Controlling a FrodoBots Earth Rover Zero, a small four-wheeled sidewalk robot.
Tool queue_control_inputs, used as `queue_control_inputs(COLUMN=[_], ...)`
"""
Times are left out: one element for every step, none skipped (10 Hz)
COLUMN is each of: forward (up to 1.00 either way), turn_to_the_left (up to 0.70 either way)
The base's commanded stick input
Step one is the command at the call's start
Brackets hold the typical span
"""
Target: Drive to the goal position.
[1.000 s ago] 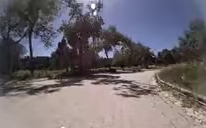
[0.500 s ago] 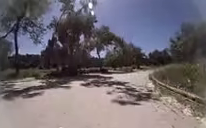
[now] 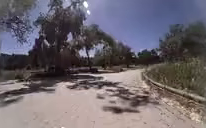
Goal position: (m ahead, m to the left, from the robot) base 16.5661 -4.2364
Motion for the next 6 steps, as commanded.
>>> queue_control_inputs(forward=[1.00, 1.00, 1.00, 1.00, 1.00, 1.00], turn_to_the_left=[-0.40, 0.00, 0.00, 0.00, 0.00, 0.00])
